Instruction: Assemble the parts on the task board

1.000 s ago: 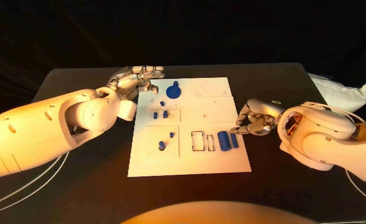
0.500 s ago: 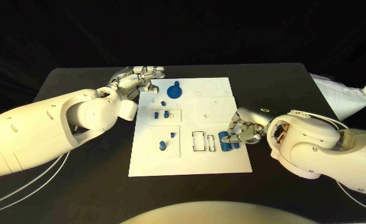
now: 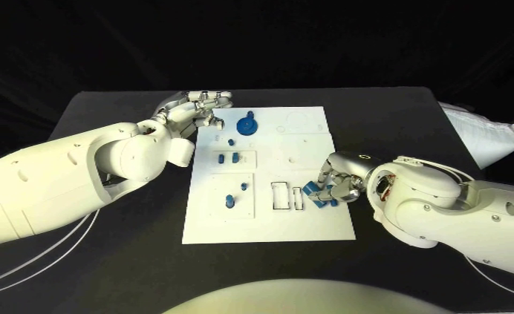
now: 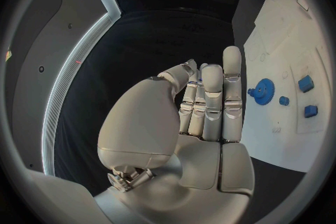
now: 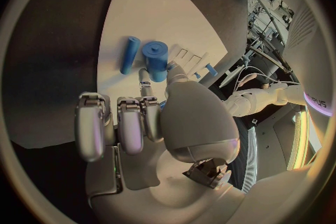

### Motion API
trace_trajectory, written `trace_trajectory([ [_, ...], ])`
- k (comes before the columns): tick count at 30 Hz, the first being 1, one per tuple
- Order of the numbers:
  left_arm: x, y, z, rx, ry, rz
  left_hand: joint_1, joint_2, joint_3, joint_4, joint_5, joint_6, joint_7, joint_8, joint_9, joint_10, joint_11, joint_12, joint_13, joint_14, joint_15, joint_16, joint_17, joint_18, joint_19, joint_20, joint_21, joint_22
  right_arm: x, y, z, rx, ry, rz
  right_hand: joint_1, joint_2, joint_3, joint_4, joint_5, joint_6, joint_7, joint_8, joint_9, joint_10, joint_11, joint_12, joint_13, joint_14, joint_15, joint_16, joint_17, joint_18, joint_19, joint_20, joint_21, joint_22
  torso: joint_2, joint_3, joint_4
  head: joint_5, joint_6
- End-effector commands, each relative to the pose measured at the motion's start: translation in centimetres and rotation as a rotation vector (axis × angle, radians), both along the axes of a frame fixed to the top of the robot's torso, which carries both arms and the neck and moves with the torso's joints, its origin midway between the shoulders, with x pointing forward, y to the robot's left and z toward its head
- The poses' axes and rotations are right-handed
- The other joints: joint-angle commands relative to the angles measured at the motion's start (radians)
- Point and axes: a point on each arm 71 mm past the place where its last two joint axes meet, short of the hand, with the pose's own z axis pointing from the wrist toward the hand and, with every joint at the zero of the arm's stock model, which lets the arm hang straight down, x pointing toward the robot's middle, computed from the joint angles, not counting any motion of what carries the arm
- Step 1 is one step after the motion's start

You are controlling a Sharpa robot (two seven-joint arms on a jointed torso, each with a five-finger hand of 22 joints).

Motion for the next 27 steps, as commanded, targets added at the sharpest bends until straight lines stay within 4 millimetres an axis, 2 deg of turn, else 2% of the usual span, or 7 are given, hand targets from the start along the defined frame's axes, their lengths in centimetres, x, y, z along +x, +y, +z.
trace_trajectory([
  [1, -0.1, -0.1, 0.1, -0.012, 0.0, -0.013, -0.007, -0.001, -0.005, 0.001, 0.001, 0.0, 0.004, 0.003, -0.001, -0.007, -0.002, 0.003, -0.002, -0.008, -0.002, -0.001, -0.001, 0.019, 0.001, 0.003, -0.006, -0.002, 0.0, 0.1, -0.6, -0.024, 0.027, 0.007, 0.018, 0.003, -0.005, -0.002, 0.019, -0.008, 0.001, 0.008, 0.004, 0.063, 0.002, 0.001, 0.205, 0.095, 0.009, 0.005, 0.206, -0.015, 0.027, 0.006, 0.005, 0.043, 0.0, 0.0, 0.0006, 0.003, -0.001],
  [5, -0.1, -0.1, 0.0, -0.013, 0.003, -0.014, -0.007, -0.001, -0.005, 0.001, 0.001, 0.0, 0.004, 0.003, -0.001, -0.007, -0.002, 0.003, -0.002, -0.008, -0.002, -0.001, -0.001, 0.019, 0.001, 0.003, -0.006, -0.002, -0.1, 0.4, -1.3, -0.014, 0.055, 0.002, 0.029, 0.011, -0.006, -0.008, 0.035, -0.005, 0.0, 0.011, 0.01, 0.062, 0.002, -0.001, 0.205, 0.095, 0.008, 0.005, 0.206, -0.015, 0.027, 0.006, 0.006, 0.045, -0.002, -0.0003, 0.001, 0.005, -0.001],
  [15, -0.1, -0.1, -0.1, -0.014, 0.006, -0.016, -0.007, 0.001, -0.006, 0.002, 0.001, -0.001, 0.003, 0.003, -0.001, -0.008, -0.003, 0.003, -0.002, -0.009, -0.002, -0.001, -0.002, 0.019, 0.001, 0.003, -0.007, -0.002, -0.1, 0.6, -1.6, 0.007, 0.065, -0.01, 0.042, 0.024, -0.01, -0.015, 0.038, 0.02, -0.009, 0.028, 0.026, 0.06, -0.005, -0.006, 0.203, 0.094, 0.004, 0.004, 0.205, -0.015, 0.027, 0.003, 0.007, 0.046, -0.002, -0.0014, -0.0009, 0.006, 0.0],
  [19, -0.2, 0.0, -0.1, -0.014, 0.006, -0.017, -0.007, 0.001, -0.006, 0.001, 0.002, -0.001, 0.003, 0.003, -0.001, -0.008, -0.003, 0.004, -0.002, -0.009, -0.002, -0.001, -0.003, 0.019, 0.001, 0.003, -0.007, -0.002, 0.0, 0.6, -1.3, 0.092, 0.047, -0.052, 0.08, 0.048, 0.008, -0.035, 0.054, 0.033, -0.018, 0.039, 0.037, 0.059, -0.014, -0.01, 0.201, 0.094, -0.004, 0.003, 0.203, -0.016, 0.029, -0.003, 0.008, 0.049, -0.001, -0.0003, -0.0015, 0.006, 0.001],
  [24, -0.2, 0.0, -0.1, -0.014, 0.006, -0.017, -0.007, 0.001, -0.006, 0.001, 0.002, -0.001, 0.003, 0.003, -0.001, -0.008, -0.003, 0.004, -0.002, -0.009, -0.002, -0.001, -0.003, 0.019, 0.001, 0.003, -0.007, -0.002, 0.0, 0.4, -0.3, 0.248, 0.041, -0.094, 0.084, 0.072, 0.023, -0.032, 0.101, 0.038, -0.024, 0.044, 0.046, 0.059, -0.02, -0.012, 0.201, 0.094, -0.009, 0.003, 0.202, -0.016, 0.03, -0.009, 0.009, 0.052, -0.002, -0.0007, -0.0004, 0.004, 0.002],
  [25, -0.2, 0.0, -0.1, -0.014, 0.006, -0.017, -0.005, 0.002, -0.005, 0.0, 0.002, 0.0, 0.003, 0.003, -0.001, -0.009, -0.003, 0.004, -0.002, -0.009, -0.002, -0.001, -0.004, 0.019, 0.001, 0.003, -0.008, -0.002, 0.0, 0.4, 0.0, 0.281, 0.052, -0.101, 0.1, 0.075, 0.033, -0.042, 0.117, 0.035, -0.026, 0.044, 0.048, 0.058, -0.022, -0.015, 0.2, 0.094, -0.012, 0.002, 0.201, -0.016, 0.03, -0.011, 0.009, 0.052, -0.002, -0.0012, -0.0001, 0.004, 0.002],
  [27, -0.2, 0.0, -0.1, -0.014, 0.005, -0.016, -0.004, 0.003, -0.005, 0.0, 0.002, 0.0, 0.002, 0.004, -0.001, -0.009, -0.004, 0.005, -0.002, -0.01, -0.002, -0.001, -0.005, 0.019, 0.001, 0.003, -0.008, -0.002, 0.2, 0.5, 0.6, 0.341, 0.079, -0.111, 0.109, 0.071, 0.038, -0.05, 0.113, 0.033, -0.027, 0.044, 0.05, 0.057, -0.023, -0.018, 0.198, 0.093, -0.013, 0.001, 0.2, -0.016, 0.03, -0.013, 0.009, 0.051, -0.002, -0.0009, -0.002, 0.005, 0.003],
])
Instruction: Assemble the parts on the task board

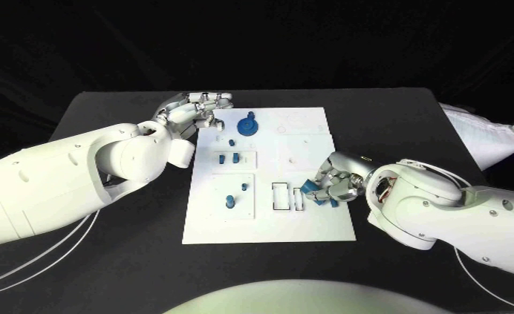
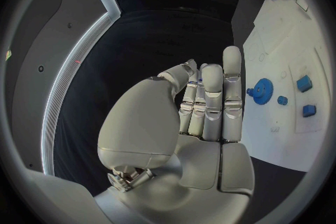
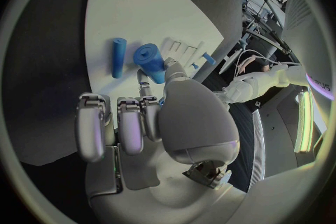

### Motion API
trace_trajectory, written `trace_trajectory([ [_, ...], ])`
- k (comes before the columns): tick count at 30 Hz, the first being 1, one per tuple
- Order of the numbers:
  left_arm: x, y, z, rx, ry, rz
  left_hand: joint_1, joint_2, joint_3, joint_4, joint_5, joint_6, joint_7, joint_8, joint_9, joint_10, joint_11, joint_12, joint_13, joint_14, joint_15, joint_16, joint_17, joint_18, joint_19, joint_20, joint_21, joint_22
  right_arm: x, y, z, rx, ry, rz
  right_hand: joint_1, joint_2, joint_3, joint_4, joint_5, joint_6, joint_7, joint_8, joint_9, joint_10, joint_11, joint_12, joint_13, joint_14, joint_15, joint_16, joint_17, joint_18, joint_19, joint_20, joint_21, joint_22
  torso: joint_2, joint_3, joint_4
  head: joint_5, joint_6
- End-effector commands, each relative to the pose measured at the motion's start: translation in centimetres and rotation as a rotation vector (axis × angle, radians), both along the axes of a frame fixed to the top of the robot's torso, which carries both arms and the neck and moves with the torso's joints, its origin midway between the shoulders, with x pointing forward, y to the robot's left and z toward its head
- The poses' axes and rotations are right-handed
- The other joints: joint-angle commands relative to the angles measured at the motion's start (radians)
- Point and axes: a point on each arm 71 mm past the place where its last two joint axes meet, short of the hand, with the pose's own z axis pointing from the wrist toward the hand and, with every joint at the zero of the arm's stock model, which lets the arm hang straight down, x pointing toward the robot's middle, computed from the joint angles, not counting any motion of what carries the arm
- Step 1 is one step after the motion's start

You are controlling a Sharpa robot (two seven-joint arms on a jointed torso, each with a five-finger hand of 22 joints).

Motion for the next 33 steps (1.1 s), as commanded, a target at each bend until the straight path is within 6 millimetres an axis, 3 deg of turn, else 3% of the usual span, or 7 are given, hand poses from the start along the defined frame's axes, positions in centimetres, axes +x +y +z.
trace_trajectory([
  [1, -0.1, -0.2, 0.1, -0.015, -0.002, -0.017, -0.004, 0.003, -0.005, 0.0, 0.002, 0.0, 0.002, 0.004, -0.001, -0.005, 0.0, 0.005, -0.001, -0.006, 0.002, -0.001, -0.002, 0.019, 0.001, 0.003, -0.004, -0.001, 0.2, 0.6, 0.9, 0.194, 0.041, -0.026, 0.031, 0.027, 0.017, -0.014, 0.0, 0.009, -0.009, 0.01, 0.021, 0.062, -0.006, -0.006, 0.198, 0.093, -0.005, 0.002, 0.2, -0.016, 0.026, -0.009, 0.001, 0.051, 0.0, -0.0003, -0.0006, 0.0, 0.003],
  [5, -0.1, -0.3, 0.1, -0.018, -0.001, -0.023, -0.004, 0.003, -0.005, 0.0, 0.002, 0.0, 0.002, 0.004, -0.001, -0.005, 0.0, 0.005, -0.001, -0.006, 0.002, -0.001, -0.002, 0.019, 0.001, 0.003, -0.004, -0.001, 0.1, 1.4, 1.3, 0.233, 0.077, 0.007, 0.017, 0.031, 0.019, -0.005, 0.003, 0.009, -0.008, 0.011, 0.024, 0.062, -0.005, -0.007, 0.199, 0.093, -0.004, 0.002, 0.201, -0.017, 0.026, -0.009, 0.001, 0.051, 0.001, -0.0012, 0.0036, -0.001, 0.003],
  [9, -0.1, -0.2, 0.1, -0.017, 0.001, -0.024, -0.003, 0.003, -0.005, -0.001, 0.002, 0.001, 0.001, 0.004, -0.001, -0.005, -0.001, 0.005, -0.001, -0.008, 0.001, -0.003, -0.006, 0.02, 0.001, 0.003, -0.005, -0.001, 0.1, 2.4, 1.2, 0.246, 0.109, 0.051, 0.017, 0.033, 0.022, -0.005, 0.005, 0.012, -0.009, 0.013, 0.026, 0.062, -0.006, -0.007, 0.198, 0.093, -0.005, 0.001, 0.199, -0.017, 0.027, -0.009, 0.001, 0.052, 0.001, -0.0003, -0.0018, 0.005, 0.002],
  [13, -0.1, -0.2, 0.1, -0.017, 0.002, -0.025, -0.003, 0.003, -0.005, -0.001, 0.002, 0.001, 0.001, 0.004, -0.001, -0.005, -0.001, 0.005, -0.001, -0.008, 0.001, -0.003, -0.006, 0.02, 0.001, 0.003, -0.005, -0.001, 0.0, 3.3, 1.1, 0.236, 0.131, 0.085, 0.009, 0.031, 0.022, -0.001, 0.0, 0.014, -0.01, 0.014, 0.029, 0.061, -0.006, -0.01, 0.197, 0.093, -0.005, 0.001, 0.199, -0.016, 0.026, -0.01, 0.001, 0.051, 0.001, -0.0012, 0.0015, 0.004, 0.0],
  [17, -0.2, -0.2, 0.1, -0.018, 0.002, -0.027, -0.003, 0.003, -0.005, -0.001, 0.002, 0.001, 0.001, 0.004, -0.001, -0.006, -0.001, 0.005, -0.001, -0.008, 0.001, -0.003, -0.006, 0.02, 0.001, 0.003, -0.005, -0.001, 0.0, 4.0, 0.7, 0.199, 0.156, 0.108, -0.007, 0.028, 0.02, 0.007, -0.018, 0.017, -0.011, 0.017, 0.034, 0.06, -0.007, -0.014, 0.195, 0.093, -0.006, 0.002, 0.2, -0.016, 0.026, -0.01, 0.001, 0.051, 0.0, -0.0015, 0.0007, 0.007, -0.002],
  [24, -0.2, -0.2, 0.1, -0.018, 0.002, -0.028, -0.003, 0.002, -0.006, -0.002, 0.002, 0.001, 0.002, 0.004, -0.001, -0.006, -0.001, 0.005, -0.002, -0.008, 0.001, -0.003, -0.006, 0.02, 0.001, 0.003, -0.005, -0.002, 0.2, 4.4, 0.1, 0.098, 0.151, 0.096, -0.098, 0.039, -0.014, 0.063, -0.097, 0.033, -0.015, 0.029, 0.05, 0.053, -0.009, -0.034, 0.184, 0.091, -0.007, -0.002, 0.193, -0.015, 0.024, -0.01, -0.002, 0.047, 0.001, -0.0004, -0.0006, 0.01, -0.005],
  [33, -0.2, -0.1, 0.1, -0.018, 0.002, -0.028, -0.003, 0.002, -0.006, -0.002, 0.002, 0.001, 0.002, 0.004, -0.001, -0.006, -0.001, 0.005, -0.002, -0.008, 0.001, -0.003, -0.006, 0.02, 0.001, 0.003, -0.005, -0.002, 0.6, 4.2, -0.2, 0.002, 0.099, 0.076, -0.111, 0.051, -0.024, 0.064, -0.097, 0.063, -0.029, 0.046, 0.07, 0.055, -0.021, -0.036, 0.185, 0.091, -0.016, -0.004, 0.19, -0.015, 0.024, -0.018, -0.004, 0.046, 0.001, 0.0003, -0.0006, 0.012, -0.007],
])
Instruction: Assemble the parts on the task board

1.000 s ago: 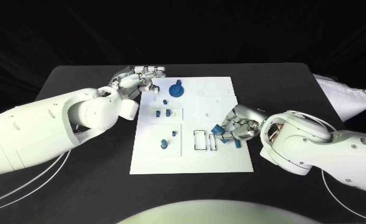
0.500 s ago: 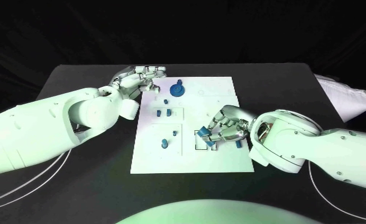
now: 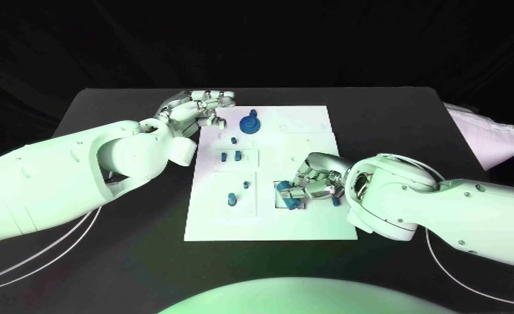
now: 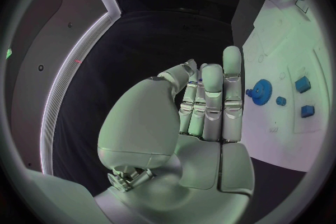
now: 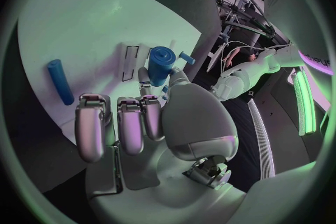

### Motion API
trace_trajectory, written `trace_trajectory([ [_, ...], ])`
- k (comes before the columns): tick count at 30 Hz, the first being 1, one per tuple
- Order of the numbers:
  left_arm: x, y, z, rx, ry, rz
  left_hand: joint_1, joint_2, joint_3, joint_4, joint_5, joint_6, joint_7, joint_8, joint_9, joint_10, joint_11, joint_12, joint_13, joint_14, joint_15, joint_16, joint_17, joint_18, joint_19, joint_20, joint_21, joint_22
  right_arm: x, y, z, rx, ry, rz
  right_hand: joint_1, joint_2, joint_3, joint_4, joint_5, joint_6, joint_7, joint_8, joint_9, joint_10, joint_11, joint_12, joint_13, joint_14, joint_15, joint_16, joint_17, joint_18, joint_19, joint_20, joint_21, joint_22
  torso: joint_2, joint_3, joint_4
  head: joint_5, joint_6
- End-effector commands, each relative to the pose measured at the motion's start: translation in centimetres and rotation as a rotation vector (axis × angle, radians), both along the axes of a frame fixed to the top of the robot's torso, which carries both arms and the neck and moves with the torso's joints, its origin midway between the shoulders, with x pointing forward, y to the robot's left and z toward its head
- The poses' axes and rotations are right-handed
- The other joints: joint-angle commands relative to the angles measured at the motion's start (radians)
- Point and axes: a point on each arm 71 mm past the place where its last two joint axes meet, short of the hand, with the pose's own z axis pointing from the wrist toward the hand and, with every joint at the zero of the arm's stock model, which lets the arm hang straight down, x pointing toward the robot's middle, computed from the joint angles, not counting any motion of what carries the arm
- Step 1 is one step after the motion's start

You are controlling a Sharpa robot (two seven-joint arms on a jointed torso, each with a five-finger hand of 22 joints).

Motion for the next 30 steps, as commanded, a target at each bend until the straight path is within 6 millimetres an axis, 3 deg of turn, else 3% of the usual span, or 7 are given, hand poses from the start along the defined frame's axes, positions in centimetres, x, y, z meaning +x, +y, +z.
trace_trajectory([
  [1, -0.1, -0.2, 0.1, -0.015, -0.002, -0.018, -0.003, 0.002, -0.006, -0.002, 0.002, 0.001, 0.002, 0.004, -0.001, -0.006, -0.001, 0.005, -0.001, -0.008, 0.001, -0.003, -0.001, 0.02, 0.001, 0.003, -0.005, -0.002, 0.1, -0.2, -0.1, -0.096, -0.036, 0.008, -0.004, 0.002, -0.006, -0.002, -0.001, 0.048, -0.043, 0.006, 0.006, 0.056, -0.01, -0.007, 0.182, 0.091, -0.01, -0.004, 0.19, -0.015, 0.024, -0.011, -0.003, 0.046, 0.0, 0.0008, -0.0003, 0.001, -0.001],
  [15, -0.1, -0.2, 0.1, -0.014, -0.002, -0.019, -0.003, 0.002, -0.006, -0.002, 0.002, 0.001, 0.002, 0.004, -0.001, -0.006, -0.001, 0.005, -0.001, -0.008, 0.001, -0.003, -0.001, 0.02, 0.001, 0.003, -0.005, -0.002, 0.1, 0.5, -0.3, -0.107, -0.048, 0.024, -0.004, 0.005, -0.008, -0.003, 0.005, 0.054, -0.047, 0.01, 0.013, 0.053, -0.014, -0.018, 0.176, 0.091, -0.013, -0.005, 0.188, -0.015, 0.024, -0.015, -0.004, 0.044, 0.0, 0.0002, -0.0009, -0.001, -0.001],
  [21, -0.1, -0.2, 0.1, -0.011, 0.0, -0.02, -0.002, 0.002, -0.006, -0.003, 0.002, 0.0, 0.002, 0.005, -0.002, -0.007, -0.001, 0.006, -0.001, -0.008, 0.001, -0.002, 0.001, 0.02, 0.0, 0.003, -0.006, -0.002, -0.1, 0.9, -0.3, -0.098, -0.041, 0.031, -0.034, 0.001, -0.041, 0.002, -0.014, 0.078, -0.063, 0.039, 0.058, 0.033, -0.028, -0.088, 0.131, 0.09, -0.025, -0.007, 0.184, -0.015, 0.024, -0.024, -0.006, 0.044, 0.0, 0.0007, 0.0003, 0.001, -0.001],
  [23, -0.1, -0.2, 0.1, -0.01, 0.001, -0.02, -0.001, 0.002, -0.006, -0.004, 0.002, 0.0, 0.002, 0.004, -0.002, -0.007, -0.001, 0.006, -0.001, -0.008, 0.001, -0.002, 0.001, 0.02, 0.0, 0.003, -0.006, -0.002, -0.1, 0.9, -0.3, -0.096, -0.04, 0.031, -0.048, 0.004, -0.055, 0.001, -0.052, 0.08, -0.068, 0.048, 0.078, 0.036, -0.032, -0.086, 0.134, 0.09, -0.03, -0.008, 0.184, -0.015, 0.025, -0.028, -0.006, 0.044, 0.0, 0.0005, 0.0002, 0.001, 0.0],
  [25, -0.2, -0.3, 0.1, -0.009, 0.003, -0.022, -0.001, 0.002, -0.006, -0.004, 0.002, 0.0, 0.002, 0.004, -0.002, -0.007, -0.001, 0.006, -0.001, -0.008, 0.001, -0.002, 0.001, 0.02, 0.0, 0.003, -0.006, -0.002, -0.1, 0.9, -0.3, -0.095, -0.041, 0.029, -0.095, 0.02, -0.082, -0.001, -0.154, 0.078, -0.07, 0.055, 0.1, 0.04, -0.034, -0.085, 0.136, 0.091, -0.032, -0.008, 0.184, -0.015, 0.026, -0.031, -0.006, 0.044, 0.0, 0.0001, 0.0002, 0.0, -0.001],
  [28, -0.3, -0.5, 0.1, -0.011, 0.006, -0.031, -0.001, 0.001, -0.006, -0.004, 0.002, -0.001, 0.002, 0.004, -0.002, -0.008, 0.0, 0.006, -0.001, -0.007, 0.001, -0.001, 0.003, 0.02, 0.0, 0.003, -0.006, -0.002, -0.1, 0.9, -0.2, -0.093, -0.052, 0.023, -0.148, 0.027, -0.119, 0.004, -0.274, 0.072, -0.07, 0.059, 0.123, 0.043, -0.037, -0.083, 0.139, 0.091, -0.032, -0.008, 0.186, -0.015, 0.026, -0.034, -0.007, 0.045, 0.0, 0.0002, 0.0, 0.002, 0.001],
  [30, -0.4, -0.7, 0.1, -0.012, 0.007, -0.039, -0.001, 0.001, -0.006, -0.004, 0.002, -0.001, 0.002, 0.004, -0.002, -0.008, 0.0, 0.006, -0.001, -0.007, 0.001, -0.001, 0.003, 0.02, 0.0, 0.003, -0.006, -0.002, 0.0, 0.8, -0.1, -0.09, -0.061, 0.018, -0.175, 0.023, -0.144, 0.006, -0.295, 0.069, -0.071, 0.06, 0.136, 0.044, -0.035, -0.083, 0.14, 0.091, -0.033, -0.008, 0.186, -0.015, 0.027, -0.034, -0.007, 0.045, 0.0, 0.0003, -0.0001, 0.003, 0.0],
])
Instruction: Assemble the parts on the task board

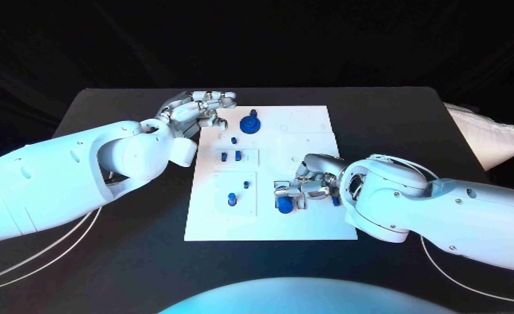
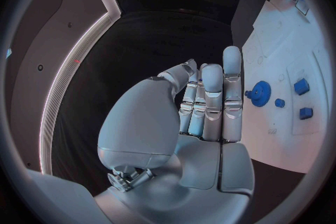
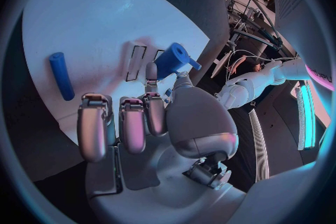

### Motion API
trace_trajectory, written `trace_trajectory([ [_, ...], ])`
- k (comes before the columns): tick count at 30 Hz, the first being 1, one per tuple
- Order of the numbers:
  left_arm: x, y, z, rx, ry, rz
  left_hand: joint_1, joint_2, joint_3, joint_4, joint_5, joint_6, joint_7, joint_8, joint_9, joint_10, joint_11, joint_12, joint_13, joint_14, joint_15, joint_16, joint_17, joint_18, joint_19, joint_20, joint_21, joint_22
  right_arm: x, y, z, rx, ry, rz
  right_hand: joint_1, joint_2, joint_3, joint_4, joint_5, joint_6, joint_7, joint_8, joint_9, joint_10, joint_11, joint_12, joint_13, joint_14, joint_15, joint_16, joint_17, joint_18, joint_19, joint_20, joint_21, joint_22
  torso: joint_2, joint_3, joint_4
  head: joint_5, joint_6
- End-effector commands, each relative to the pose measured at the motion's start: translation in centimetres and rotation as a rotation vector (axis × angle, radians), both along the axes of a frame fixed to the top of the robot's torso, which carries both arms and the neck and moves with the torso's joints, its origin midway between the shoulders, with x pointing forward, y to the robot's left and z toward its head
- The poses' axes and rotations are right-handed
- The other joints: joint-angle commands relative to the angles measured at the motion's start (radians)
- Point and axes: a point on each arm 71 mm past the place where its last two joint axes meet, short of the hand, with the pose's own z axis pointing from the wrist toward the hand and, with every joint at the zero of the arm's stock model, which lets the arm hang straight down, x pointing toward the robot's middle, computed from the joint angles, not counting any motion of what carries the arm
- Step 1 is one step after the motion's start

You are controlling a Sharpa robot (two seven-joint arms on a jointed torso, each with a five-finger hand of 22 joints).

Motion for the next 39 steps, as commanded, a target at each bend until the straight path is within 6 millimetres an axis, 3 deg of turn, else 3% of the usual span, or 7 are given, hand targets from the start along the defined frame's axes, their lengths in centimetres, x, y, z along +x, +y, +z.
trace_trajectory([
  [1, -0.26, -0.54, 0.12, -0.012, 0.002, -0.032, -0.001, 0.001, -0.004, -0.001, 0.002, -0.001, 0.002, 0.004, -0.001, -0.008, 0.0, 0.006, -0.002, -0.007, 0.001, -0.001, 0.001, 0.02, 0.0, 0.003, -0.006, -0.001, 0.01, -0.04, 0.1, -0.01, -0.021, -0.003, -0.037, -0.011, -0.034, 0.002, -0.022, -0.01, -0.001, -0.003, 0.015, 0.048, 0.004, 0.006, 0.147, 0.091, -0.001, -0.004, 0.187, -0.015, 0.026, -0.007, -0.007, 0.045, 0.0, 0.0003, -0.0001, 0.003, 0.0],
  [8, -0.19, -0.45, 0.1, -0.009, 0.0, -0.029, -0.001, 0.001, -0.004, -0.001, 0.002, -0.001, 0.002, 0.004, -0.001, -0.008, 0.0, 0.006, -0.002, -0.007, 0.001, -0.001, 0.001, 0.02, 0.0, 0.003, -0.006, -0.001, 0.01, -0.07, 0.24, -0.005, -0.041, -0.006, -0.047, -0.019, -0.057, 0.0, -0.023, -0.014, -0.002, -0.002, 0.029, 0.049, 0.005, 0.006, 0.149, 0.091, -0.002, -0.004, 0.186, -0.015, 0.026, -0.008, -0.008, 0.045, 0.0, 0.0019, -0.0015, 0.001, 0.003],
  [12, -0.1, -0.29, 0.07, -0.007, -0.001, -0.024, -0.001, 0.001, -0.004, -0.001, 0.002, -0.001, 0.002, 0.004, -0.001, -0.008, 0.0, 0.006, -0.002, -0.007, 0.001, -0.001, 0.001, 0.02, 0.0, 0.003, -0.006, -0.001, -0.08, -0.09, 0.3, -0.004, -0.044, 0.003, 0.008, -0.023, -0.053, -0.025, -0.021, -0.019, -0.002, -0.001, 0.043, 0.049, 0.005, 0.006, 0.15, 0.091, -0.002, -0.004, 0.186, -0.015, 0.026, -0.008, -0.009, 0.044, 0.0, 0.0018, -0.0005, 0.0, 0.002],
  [16, -0.06, -0.23, 0.06, -0.007, -0.002, -0.022, -0.001, 0.001, -0.004, -0.001, 0.002, -0.001, 0.002, 0.004, -0.001, -0.008, 0.0, 0.006, -0.002, -0.007, 0.001, -0.001, 0.001, 0.02, 0.0, 0.003, -0.006, -0.001, -0.21, 0.02, 0.31, -0.011, -0.044, 0.025, 0.157, -0.027, -0.014, -0.121, -0.016, -0.025, -0.001, 0.0, 0.064, 0.05, 0.005, 0.005, 0.152, 0.091, -0.002, -0.005, 0.186, -0.015, 0.026, -0.007, -0.01, 0.044, 0.0, 0.0014, -0.0007, 0.0, 0.0],
  [25, 0.02, -0.16, 0.02, -0.005, -0.001, -0.019, 0.001, 0.001, -0.004, -0.003, 0.002, -0.002, 0.003, 0.004, -0.001, -0.009, 0.0, 0.006, -0.002, -0.008, 0.001, -0.001, 0.0, 0.02, 0.001, 0.002, -0.006, -0.001, -0.1, 0.25, 0.22, -0.045, -0.071, 0.05, 0.319, -0.012, 0.052, -0.237, -0.021, -0.033, -0.008, -0.002, 0.084, 0.05, -0.002, 0.006, 0.156, 0.091, -0.007, -0.004, 0.188, -0.016, 0.026, -0.011, -0.009, 0.048, 0.0, 0.001, -0.0003, -0.001, -0.002],
  [35, 0.07, -0.07, -0.01, -0.004, -0.001, -0.016, 0.001, 0.001, -0.004, -0.003, 0.002, -0.002, 0.003, 0.004, -0.001, -0.009, 0.0, 0.006, -0.002, -0.008, 0.001, -0.001, 0.0, 0.02, 0.001, 0.002, -0.006, -0.001, 0.12, 0.09, -0.03, -0.043, -0.078, 0.027, 0.276, 0.009, 0.054, -0.22, -0.015, -0.031, -0.004, -0.008, 0.093, 0.052, 0.002, 0.009, 0.159, 0.092, -0.004, -0.003, 0.19, -0.016, 0.027, -0.01, -0.008, 0.051, 0.0, 0.0004, -0.0001, -0.001, -0.003],
  [39, 0.1, -0.01, -0.03, -0.003, -0.001, -0.015, 0.003, 0.002, -0.003, -0.004, 0.003, -0.002, 0.003, 0.004, -0.001, -0.009, 0.0, 0.007, -0.002, -0.008, 0.001, -0.001, -0.001, 0.02, 0.001, 0.002, -0.007, -0.001, -0.1, -0.41, -0.01, -0.018, -0.053, 0.016, 0.228, -0.006, 0.035, -0.197, 0.011, -0.036, 0.001, -0.014, 0.099, 0.05, 0.006, 0.002, 0.157, 0.091, -0.001, -0.005, 0.187, -0.015, 0.025, -0.008, -0.011, 0.046, 0.0, 0.0005, -0.0003, 0.0, -0.002],
])
